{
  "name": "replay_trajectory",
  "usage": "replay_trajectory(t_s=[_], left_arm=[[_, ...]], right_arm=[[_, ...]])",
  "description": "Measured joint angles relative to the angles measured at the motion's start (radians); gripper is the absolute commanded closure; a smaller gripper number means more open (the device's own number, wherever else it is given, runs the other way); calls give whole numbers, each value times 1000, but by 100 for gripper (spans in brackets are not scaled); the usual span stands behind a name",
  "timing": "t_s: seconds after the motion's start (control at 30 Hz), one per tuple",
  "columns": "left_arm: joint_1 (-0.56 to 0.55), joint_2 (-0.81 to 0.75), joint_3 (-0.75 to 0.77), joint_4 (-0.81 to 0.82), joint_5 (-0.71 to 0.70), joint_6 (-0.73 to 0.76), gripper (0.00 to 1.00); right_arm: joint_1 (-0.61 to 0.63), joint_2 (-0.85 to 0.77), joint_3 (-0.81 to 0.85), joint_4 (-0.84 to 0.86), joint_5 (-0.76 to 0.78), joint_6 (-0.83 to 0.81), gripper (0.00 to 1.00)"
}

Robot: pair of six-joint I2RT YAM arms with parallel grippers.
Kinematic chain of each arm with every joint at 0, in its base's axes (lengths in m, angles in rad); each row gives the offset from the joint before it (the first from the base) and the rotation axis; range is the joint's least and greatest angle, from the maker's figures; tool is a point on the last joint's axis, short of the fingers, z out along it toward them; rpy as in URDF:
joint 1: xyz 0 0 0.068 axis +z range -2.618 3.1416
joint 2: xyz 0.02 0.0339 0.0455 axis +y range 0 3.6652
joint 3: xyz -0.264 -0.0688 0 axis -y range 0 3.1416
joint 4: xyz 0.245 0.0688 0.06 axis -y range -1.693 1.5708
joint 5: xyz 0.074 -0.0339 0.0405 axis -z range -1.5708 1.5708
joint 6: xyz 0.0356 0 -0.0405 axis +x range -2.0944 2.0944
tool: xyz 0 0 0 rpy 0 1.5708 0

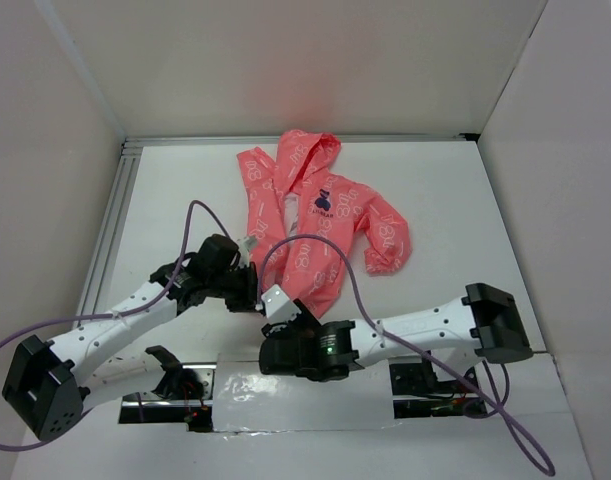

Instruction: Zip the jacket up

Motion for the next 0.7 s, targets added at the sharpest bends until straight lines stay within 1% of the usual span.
replay_trajectory(t_s=[0.1, 0.23, 0.43, 0.7], left_arm=[[0, 0, 0, -1, 3, 4, 100], [0, 0, 0, -1, 8, 5, 100], [0, 0, 0, -2, 9, 5, 100], [0, -3, 0, -5, 10, 5, 100]], right_arm=[[0, 66, 19, 14, 33, -41, 44], [-7, 78, 25, 32, 34, -74, 44], [-37, 87, 26, 118, 24, -122, 45], [-50, 164, 26, 188, 19, -146, 47]])
